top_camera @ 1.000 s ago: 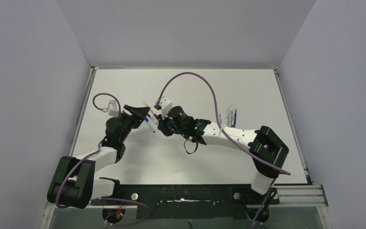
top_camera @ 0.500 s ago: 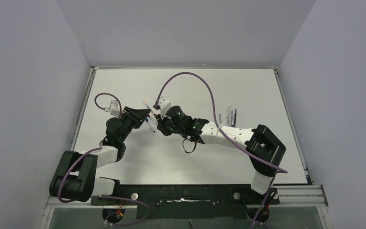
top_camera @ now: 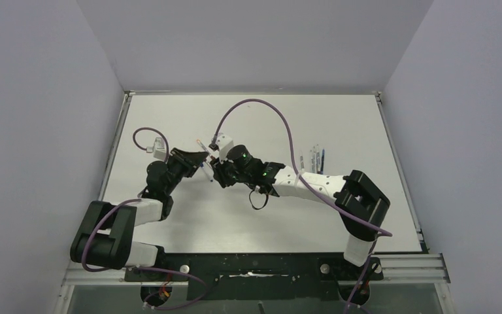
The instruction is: Open the pen caps
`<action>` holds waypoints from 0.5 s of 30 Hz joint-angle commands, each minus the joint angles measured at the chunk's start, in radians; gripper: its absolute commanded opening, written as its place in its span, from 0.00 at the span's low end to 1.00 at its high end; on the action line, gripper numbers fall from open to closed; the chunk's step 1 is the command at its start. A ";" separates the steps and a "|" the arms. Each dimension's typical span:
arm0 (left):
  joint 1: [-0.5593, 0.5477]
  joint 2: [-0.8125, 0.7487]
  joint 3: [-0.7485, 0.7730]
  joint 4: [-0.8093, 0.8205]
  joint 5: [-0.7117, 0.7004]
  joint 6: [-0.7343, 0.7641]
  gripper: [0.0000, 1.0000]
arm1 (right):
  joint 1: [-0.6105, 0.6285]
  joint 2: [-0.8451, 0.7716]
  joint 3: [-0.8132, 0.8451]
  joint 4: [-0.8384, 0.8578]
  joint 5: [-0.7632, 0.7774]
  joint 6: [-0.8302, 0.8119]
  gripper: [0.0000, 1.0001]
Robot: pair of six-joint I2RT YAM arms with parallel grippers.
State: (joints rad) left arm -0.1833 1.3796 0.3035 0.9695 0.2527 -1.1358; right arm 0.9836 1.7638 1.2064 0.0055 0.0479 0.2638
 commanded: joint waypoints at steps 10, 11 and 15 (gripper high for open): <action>0.001 0.036 0.051 0.083 0.072 0.020 0.03 | -0.037 0.050 0.170 -0.043 -0.007 -0.010 0.49; 0.001 0.039 0.052 0.087 0.076 0.018 0.03 | -0.042 0.061 0.183 -0.052 -0.014 -0.011 0.49; 0.001 0.051 0.050 0.115 0.092 0.007 0.02 | -0.056 0.105 0.222 -0.077 -0.030 -0.004 0.46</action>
State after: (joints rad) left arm -0.1833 1.4181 0.3141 0.9882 0.3080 -1.1313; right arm 0.9440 1.8385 1.3743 -0.0490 0.0406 0.2619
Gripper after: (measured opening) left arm 0.154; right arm 0.476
